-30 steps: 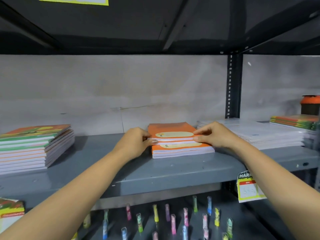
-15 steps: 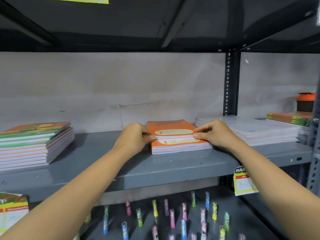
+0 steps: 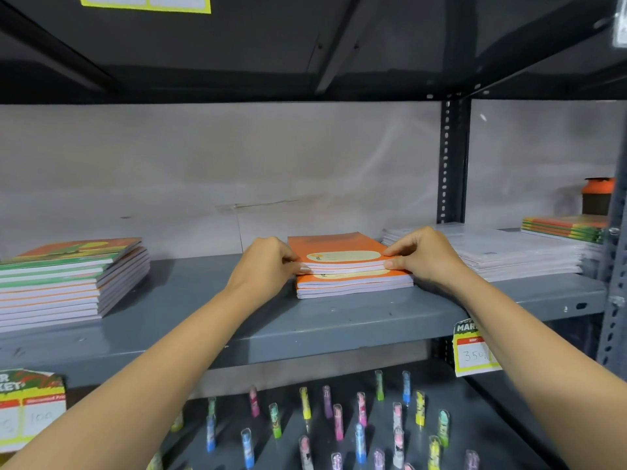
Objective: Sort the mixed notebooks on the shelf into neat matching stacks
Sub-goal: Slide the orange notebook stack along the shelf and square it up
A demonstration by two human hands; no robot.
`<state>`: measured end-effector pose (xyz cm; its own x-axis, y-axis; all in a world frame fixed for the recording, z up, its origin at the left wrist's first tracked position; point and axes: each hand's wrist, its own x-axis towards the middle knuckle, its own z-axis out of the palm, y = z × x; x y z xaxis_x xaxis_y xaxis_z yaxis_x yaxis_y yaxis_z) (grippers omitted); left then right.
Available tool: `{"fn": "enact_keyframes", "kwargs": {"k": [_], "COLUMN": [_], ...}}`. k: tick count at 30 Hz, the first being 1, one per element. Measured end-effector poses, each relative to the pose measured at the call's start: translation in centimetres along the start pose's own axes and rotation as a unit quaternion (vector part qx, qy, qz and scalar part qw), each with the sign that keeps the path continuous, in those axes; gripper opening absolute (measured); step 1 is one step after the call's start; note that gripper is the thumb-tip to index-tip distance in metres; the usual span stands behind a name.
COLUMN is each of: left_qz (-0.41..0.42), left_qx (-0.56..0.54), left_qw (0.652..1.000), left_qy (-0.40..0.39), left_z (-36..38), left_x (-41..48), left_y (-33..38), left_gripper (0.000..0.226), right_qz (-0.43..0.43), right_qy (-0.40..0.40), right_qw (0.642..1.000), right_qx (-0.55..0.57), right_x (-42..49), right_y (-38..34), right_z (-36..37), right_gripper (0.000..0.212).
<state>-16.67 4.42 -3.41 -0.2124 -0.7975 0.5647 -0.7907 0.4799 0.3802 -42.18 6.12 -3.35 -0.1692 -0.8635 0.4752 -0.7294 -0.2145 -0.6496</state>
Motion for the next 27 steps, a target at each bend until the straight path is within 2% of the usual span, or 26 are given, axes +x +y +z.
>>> {"fn": "enact_keyframes", "kwargs": {"k": [12, 27], "left_qz": [0.018, 0.018], "left_qx": [0.003, -0.013], "left_qw": [1.000, 0.999], "left_qy": [0.020, 0.038], "left_z": [-0.3, -0.1], "left_x": [-2.4, -2.9], "left_y": [1.1, 1.3], "left_gripper": [0.030, 0.033], "right_qz": [-0.027, 0.012], "right_qy": [-0.003, 0.036], "right_qw": [1.000, 0.999], "right_qx": [-0.004, 0.019], "right_x": [-1.3, -2.7], "right_y": [0.0, 0.9], "right_z": [-1.7, -1.0], "right_gripper": [0.026, 0.026]}}
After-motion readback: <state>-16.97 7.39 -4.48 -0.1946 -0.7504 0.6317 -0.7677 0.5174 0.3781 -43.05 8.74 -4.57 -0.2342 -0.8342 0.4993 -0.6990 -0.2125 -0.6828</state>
